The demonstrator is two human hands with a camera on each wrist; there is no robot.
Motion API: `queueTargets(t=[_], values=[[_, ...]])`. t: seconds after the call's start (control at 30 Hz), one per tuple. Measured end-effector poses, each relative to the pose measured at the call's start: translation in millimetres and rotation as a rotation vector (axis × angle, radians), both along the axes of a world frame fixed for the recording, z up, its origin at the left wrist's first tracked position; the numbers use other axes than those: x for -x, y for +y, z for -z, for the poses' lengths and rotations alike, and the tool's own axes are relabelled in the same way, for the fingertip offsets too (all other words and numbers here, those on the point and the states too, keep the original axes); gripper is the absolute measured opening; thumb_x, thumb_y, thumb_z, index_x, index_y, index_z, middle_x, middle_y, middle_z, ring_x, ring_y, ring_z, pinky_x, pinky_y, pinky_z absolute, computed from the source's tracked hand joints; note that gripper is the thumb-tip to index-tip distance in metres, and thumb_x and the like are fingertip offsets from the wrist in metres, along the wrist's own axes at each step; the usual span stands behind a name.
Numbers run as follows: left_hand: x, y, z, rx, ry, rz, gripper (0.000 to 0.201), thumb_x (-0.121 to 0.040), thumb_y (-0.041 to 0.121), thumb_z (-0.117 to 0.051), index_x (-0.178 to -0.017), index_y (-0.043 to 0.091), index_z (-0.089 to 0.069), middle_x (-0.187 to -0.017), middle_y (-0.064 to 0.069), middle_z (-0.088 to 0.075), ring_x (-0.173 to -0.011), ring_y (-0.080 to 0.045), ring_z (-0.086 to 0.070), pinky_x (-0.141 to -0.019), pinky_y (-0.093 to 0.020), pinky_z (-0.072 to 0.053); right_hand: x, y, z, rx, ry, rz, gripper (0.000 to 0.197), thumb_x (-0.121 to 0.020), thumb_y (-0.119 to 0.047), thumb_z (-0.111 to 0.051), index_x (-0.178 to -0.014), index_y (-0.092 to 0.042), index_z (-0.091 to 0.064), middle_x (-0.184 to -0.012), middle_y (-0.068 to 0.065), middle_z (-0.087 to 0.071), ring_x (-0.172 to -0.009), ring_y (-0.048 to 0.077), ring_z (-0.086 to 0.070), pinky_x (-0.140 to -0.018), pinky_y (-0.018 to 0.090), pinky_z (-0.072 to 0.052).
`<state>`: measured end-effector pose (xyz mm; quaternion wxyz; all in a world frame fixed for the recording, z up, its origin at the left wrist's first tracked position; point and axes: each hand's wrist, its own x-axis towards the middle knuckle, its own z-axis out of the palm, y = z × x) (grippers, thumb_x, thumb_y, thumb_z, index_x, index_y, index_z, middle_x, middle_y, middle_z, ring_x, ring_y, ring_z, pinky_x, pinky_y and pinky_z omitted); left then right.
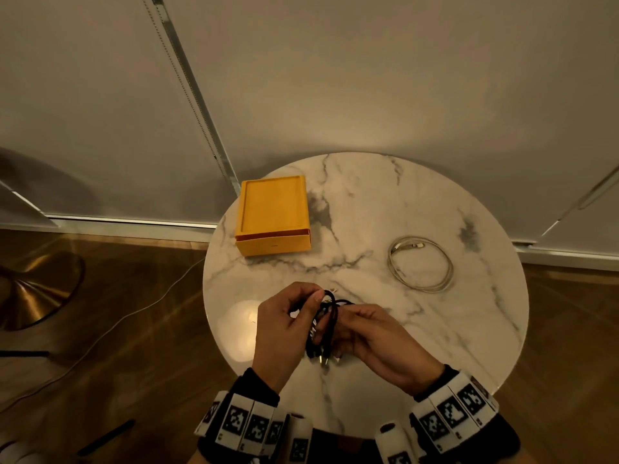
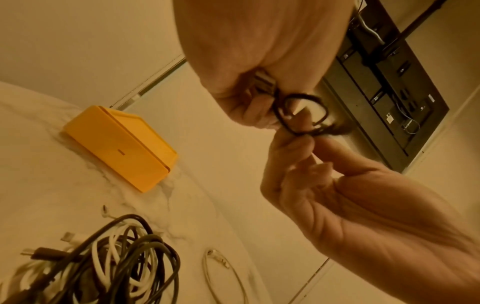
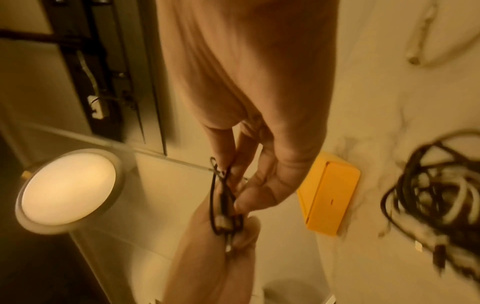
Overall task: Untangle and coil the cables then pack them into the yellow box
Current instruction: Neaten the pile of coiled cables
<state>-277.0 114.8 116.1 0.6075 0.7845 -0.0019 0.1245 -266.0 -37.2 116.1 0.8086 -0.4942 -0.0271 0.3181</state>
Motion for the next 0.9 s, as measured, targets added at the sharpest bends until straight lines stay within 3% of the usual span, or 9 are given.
queueTargets(t=[0.17,0.4,0.6,0.77,0.83,0.9], values=[[3.0,0.0,2.9,-0.076,-0.062,-0.023,0.019,-0.091,0.011,-0.060,-0.098,0.023,-0.073,-0.091,0.014,-0.073,-0.085,-0.007,-0.069,-0.075,-0.018,-0.052,-6.3,-6.1,-2.2,0.092,-0.050,0.066,0.021,-0.093,0.001,-0.049,-0.097,0.015,-0.064,-0.082,0.020,-0.070,-0.065,0.021,-0.069,-0.058,0.026,-0.055],[-0.1,3.8,9.7,-0.278,-0.143,-0.076,0.018,-0.090,0.018,-0.058,-0.100,0.020,-0.073,-0.089,0.013,-0.070,-0.080,-0.002,-0.065,-0.066,-0.017,-0.050,-1.4,-6.6,-4.7,0.074,-0.008,0.079,0.015,-0.089,0.005,-0.054,-0.095,0.011,-0.067,-0.086,0.023,-0.071,-0.072,0.026,-0.072,-0.067,0.029,-0.058],[4.8,3.4,7.0,-0.240,-0.176,-0.053,0.025,-0.090,0.034,-0.057,-0.102,0.018,-0.074,-0.089,0.015,-0.071,-0.083,-0.001,-0.066,-0.071,-0.018,-0.052,-0.3,-7.5,-7.0,0.214,-0.131,0.057,0.014,-0.089,0.003,-0.059,-0.095,0.010,-0.069,-0.086,0.024,-0.072,-0.073,0.028,-0.071,-0.069,0.030,-0.058],[5.5,6.1,6.3,-0.229,-0.183,-0.041,0.021,-0.086,0.032,-0.064,-0.101,0.021,-0.075,-0.078,0.014,-0.069,-0.074,-0.003,-0.065,-0.067,-0.013,-0.047,2.3,-8.1,-6.8,0.223,-0.117,0.051,0.013,-0.089,0.006,-0.058,-0.096,0.013,-0.067,-0.085,0.026,-0.071,-0.073,0.030,-0.072,-0.065,0.031,-0.058],[4.5,7.7,7.3,-0.177,-0.162,-0.063,0.015,-0.085,0.032,-0.065,-0.094,0.026,-0.075,-0.079,0.013,-0.072,-0.076,-0.004,-0.068,-0.068,-0.019,-0.051,4.1,-7.9,-7.8,0.257,-0.158,0.048,0.010,-0.086,0.006,-0.062,-0.092,0.009,-0.069,-0.085,0.025,-0.072,-0.074,0.030,-0.072,-0.069,0.036,-0.059],[4.4,6.5,7.2,-0.099,-0.113,-0.081,0.007,-0.086,0.031,-0.068,-0.088,0.029,-0.075,-0.077,0.014,-0.072,-0.073,-0.003,-0.068,-0.066,-0.019,-0.051,3.8,-8.1,-5.8,0.366,-0.275,0.085,0.009,-0.081,0.005,-0.068,-0.084,-0.001,-0.075,-0.079,0.015,-0.074,-0.071,0.023,-0.070,-0.072,0.034,-0.057]])
